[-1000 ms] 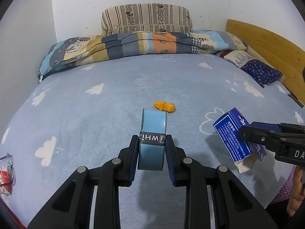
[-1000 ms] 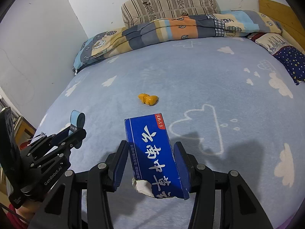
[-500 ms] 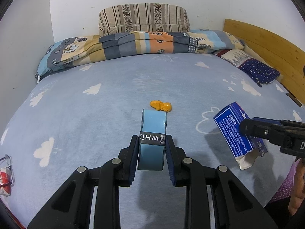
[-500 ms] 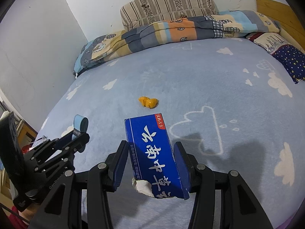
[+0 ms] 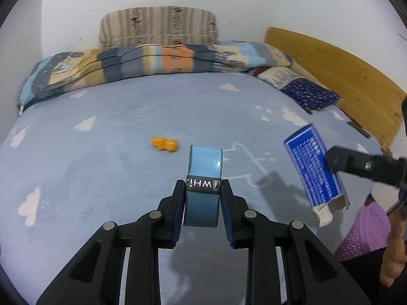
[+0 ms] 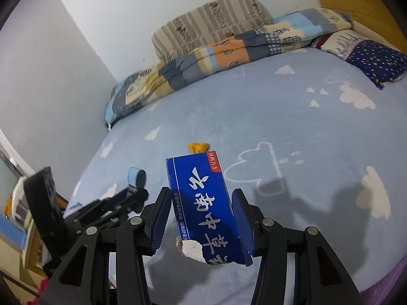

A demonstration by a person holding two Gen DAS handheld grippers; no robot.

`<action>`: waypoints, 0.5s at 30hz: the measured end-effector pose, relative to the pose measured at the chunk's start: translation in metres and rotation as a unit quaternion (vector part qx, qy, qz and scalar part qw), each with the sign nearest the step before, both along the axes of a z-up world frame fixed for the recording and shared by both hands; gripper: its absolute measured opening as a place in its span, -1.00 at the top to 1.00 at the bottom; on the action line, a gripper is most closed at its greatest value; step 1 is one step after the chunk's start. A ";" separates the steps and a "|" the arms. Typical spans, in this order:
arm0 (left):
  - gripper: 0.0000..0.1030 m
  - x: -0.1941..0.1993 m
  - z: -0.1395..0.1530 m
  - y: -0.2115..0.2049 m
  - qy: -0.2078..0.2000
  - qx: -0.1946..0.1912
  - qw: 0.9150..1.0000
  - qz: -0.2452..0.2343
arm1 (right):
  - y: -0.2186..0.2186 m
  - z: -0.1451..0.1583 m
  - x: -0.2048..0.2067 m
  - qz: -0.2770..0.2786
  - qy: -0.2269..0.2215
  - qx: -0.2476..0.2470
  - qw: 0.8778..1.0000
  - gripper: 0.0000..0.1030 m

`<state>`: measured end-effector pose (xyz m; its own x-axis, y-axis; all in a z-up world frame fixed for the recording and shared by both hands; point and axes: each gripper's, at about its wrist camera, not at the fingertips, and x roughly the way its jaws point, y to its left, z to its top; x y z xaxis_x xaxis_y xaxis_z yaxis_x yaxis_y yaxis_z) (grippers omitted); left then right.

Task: Collect trash
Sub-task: 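Lift the blue medicine box and carry it toward the purple basket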

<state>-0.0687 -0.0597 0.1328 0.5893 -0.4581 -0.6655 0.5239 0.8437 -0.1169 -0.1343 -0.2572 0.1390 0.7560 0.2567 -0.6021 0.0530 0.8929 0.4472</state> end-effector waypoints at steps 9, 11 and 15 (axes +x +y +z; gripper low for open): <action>0.49 -0.054 0.012 -0.063 0.003 -0.007 0.997 -0.078 | -0.045 0.030 -0.077 -0.059 -0.023 -0.008 0.998 -0.02; 0.49 -0.070 0.016 -0.080 -0.002 -0.005 0.995 -0.098 | -0.057 0.033 -0.098 -0.077 -0.026 -0.009 0.997 -0.02; 0.49 -0.096 0.025 -0.107 -0.010 -0.006 0.992 -0.129 | -0.082 0.032 -0.138 -0.113 -0.021 -0.008 0.993 -0.02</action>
<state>-0.1647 -0.1668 0.1574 0.4648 -0.6034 -0.6480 0.7247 0.6797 -0.1131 -0.2724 -0.3387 0.1705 0.8183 0.0688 -0.5707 0.2336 0.8673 0.4395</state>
